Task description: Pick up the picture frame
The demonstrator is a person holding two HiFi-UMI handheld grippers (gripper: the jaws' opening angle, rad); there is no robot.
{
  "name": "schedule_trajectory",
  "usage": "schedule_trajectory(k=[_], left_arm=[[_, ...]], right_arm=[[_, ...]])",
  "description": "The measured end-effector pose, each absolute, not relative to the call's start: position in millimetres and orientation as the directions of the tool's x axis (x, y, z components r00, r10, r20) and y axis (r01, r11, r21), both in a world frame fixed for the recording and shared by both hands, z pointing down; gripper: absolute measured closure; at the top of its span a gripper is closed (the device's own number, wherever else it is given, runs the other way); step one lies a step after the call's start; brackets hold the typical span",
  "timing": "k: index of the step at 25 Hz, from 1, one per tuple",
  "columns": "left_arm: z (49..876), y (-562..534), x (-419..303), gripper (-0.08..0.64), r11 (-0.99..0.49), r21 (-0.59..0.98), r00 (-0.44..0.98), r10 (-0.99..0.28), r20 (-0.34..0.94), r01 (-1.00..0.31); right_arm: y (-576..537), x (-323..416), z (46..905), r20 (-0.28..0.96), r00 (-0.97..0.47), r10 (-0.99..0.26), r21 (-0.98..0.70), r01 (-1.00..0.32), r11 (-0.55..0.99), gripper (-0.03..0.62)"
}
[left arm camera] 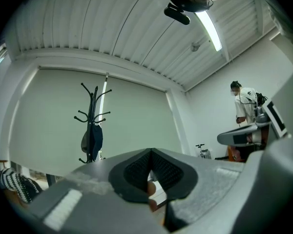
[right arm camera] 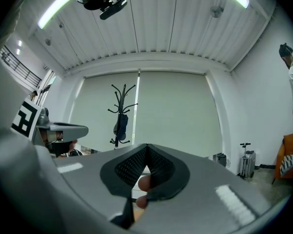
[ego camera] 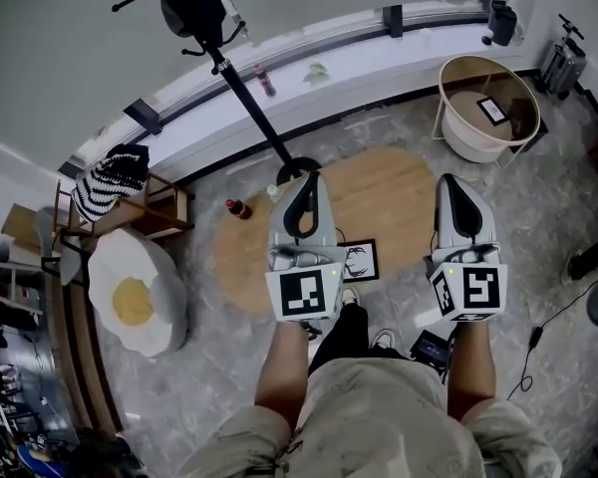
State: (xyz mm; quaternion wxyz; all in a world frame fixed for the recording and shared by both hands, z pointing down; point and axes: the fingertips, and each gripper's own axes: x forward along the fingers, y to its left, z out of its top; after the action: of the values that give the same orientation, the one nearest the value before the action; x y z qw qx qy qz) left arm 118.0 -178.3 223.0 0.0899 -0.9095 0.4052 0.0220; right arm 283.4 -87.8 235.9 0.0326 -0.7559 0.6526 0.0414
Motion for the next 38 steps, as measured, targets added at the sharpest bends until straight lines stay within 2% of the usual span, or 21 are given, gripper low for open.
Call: schedule_trajectory(k=[10, 25, 38], left_arm=[[239.9, -226.0, 97.8, 0.554, -0.646, -0.123, 0.657, -0.746, -0.106, -0.754], [331.2, -270.0, 78.0, 0.554, -0.626, -0.044, 0.623, -0.780, 0.053, -0.779], [416.9, -282.8, 62.9, 0.554, -0.610, -0.007, 0.597, -0.778, 0.195, -0.792]], right_arm=[[-136.8, 269.3, 251.1, -0.080, 0.158, -0.984, 0.000, -0.987, -0.158, 0.592], [-184.5, 256.8, 331.4, 0.092, 0.137, -0.986, -0.033, -0.989, -0.141, 0.592], [-204.2, 233.1, 425.8, 0.249, 0.048, -0.967, -0.212, -0.972, -0.102, 0.592]])
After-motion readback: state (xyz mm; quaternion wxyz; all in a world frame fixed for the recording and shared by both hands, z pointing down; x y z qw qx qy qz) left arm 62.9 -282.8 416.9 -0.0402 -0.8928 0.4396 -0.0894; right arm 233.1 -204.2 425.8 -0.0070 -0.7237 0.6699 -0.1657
